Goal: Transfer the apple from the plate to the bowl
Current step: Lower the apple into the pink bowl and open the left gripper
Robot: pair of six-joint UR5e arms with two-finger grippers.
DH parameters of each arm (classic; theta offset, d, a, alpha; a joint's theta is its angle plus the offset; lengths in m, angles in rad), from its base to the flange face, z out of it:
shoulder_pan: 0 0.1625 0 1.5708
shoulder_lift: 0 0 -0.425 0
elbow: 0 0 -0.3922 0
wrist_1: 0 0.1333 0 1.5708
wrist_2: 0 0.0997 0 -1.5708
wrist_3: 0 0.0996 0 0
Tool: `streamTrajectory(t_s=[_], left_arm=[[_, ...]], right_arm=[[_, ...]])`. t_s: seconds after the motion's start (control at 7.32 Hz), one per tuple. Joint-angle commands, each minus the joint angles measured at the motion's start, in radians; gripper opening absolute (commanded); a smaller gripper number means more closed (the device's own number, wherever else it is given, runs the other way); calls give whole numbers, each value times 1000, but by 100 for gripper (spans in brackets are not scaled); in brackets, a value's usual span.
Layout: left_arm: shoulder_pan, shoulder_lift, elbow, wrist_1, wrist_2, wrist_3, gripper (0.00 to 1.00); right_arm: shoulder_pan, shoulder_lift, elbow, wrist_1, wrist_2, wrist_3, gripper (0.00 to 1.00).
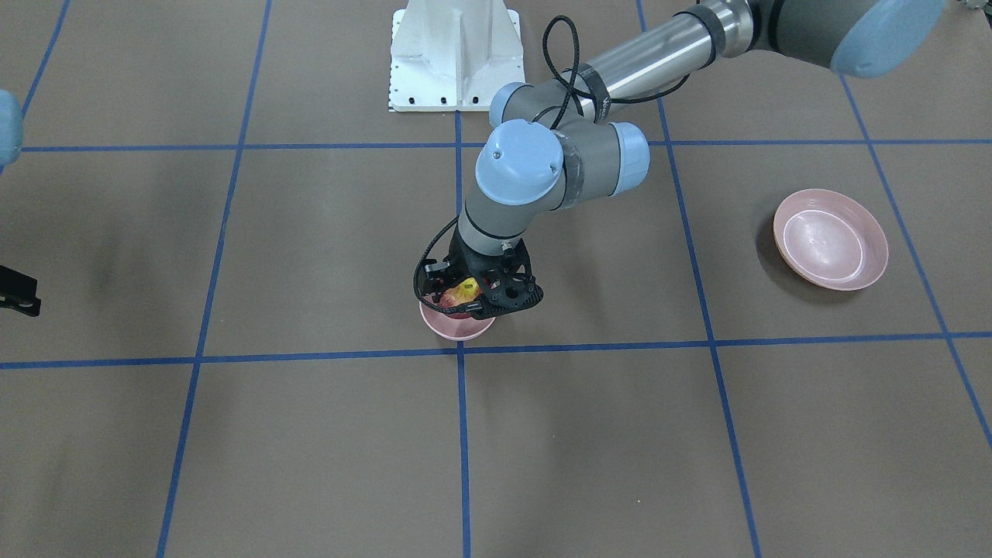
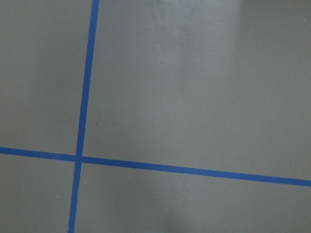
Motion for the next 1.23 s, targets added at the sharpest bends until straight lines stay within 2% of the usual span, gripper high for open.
streamTrajectory(t_s=[0.0, 0.27, 0.41, 0.55, 0.68, 1.09], left_arm=[[9, 2, 9, -3, 1, 6, 0], [9, 2, 10, -9, 1, 5, 0], [9, 2, 15, -10, 4, 2, 37], [10, 0, 13, -10, 55, 3, 98], [21, 2, 12, -10, 85, 0, 99], [16, 3, -16, -6, 83, 3, 99]], right_arm=[[1, -6, 21, 0, 2, 3, 100], [1, -12, 29, 0, 2, 5, 100], [1, -15, 32, 0, 0, 3, 100], [1, -15, 32, 0, 0, 3, 100], [1, -15, 34, 0, 0, 3, 100], [10, -12, 34, 0, 2, 0, 100]])
